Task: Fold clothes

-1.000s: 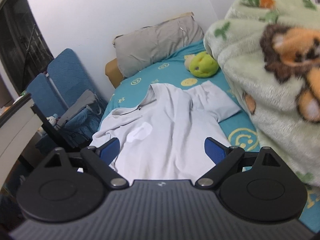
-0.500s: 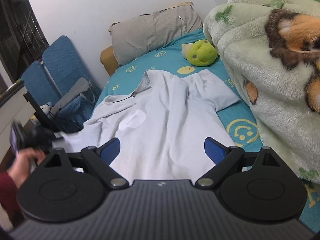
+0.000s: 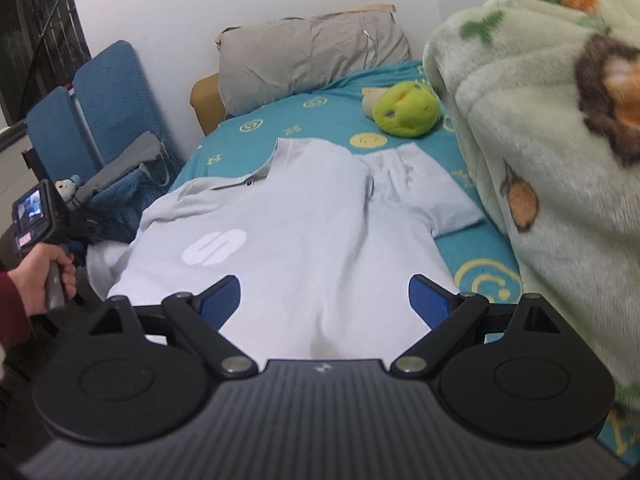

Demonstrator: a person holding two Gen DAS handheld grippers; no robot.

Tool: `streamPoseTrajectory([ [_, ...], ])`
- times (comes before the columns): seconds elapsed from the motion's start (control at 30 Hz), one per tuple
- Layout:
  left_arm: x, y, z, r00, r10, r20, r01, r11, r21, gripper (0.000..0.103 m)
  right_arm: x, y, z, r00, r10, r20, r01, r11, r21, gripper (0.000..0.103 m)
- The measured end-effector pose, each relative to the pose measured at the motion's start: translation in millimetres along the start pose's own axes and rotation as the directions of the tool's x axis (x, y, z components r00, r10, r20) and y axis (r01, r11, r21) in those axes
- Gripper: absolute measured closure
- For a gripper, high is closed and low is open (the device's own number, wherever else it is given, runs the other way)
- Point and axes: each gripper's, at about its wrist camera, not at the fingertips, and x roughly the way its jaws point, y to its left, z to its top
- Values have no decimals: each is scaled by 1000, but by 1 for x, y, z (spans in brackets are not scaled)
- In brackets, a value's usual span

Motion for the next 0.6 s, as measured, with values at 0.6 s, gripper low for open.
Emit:
streamPoseTrajectory([
  [0.6,-296,-43,-155,963,-252,93,244,966,91,6,-60,4,5,984,85,159,-70,993,-100,10],
])
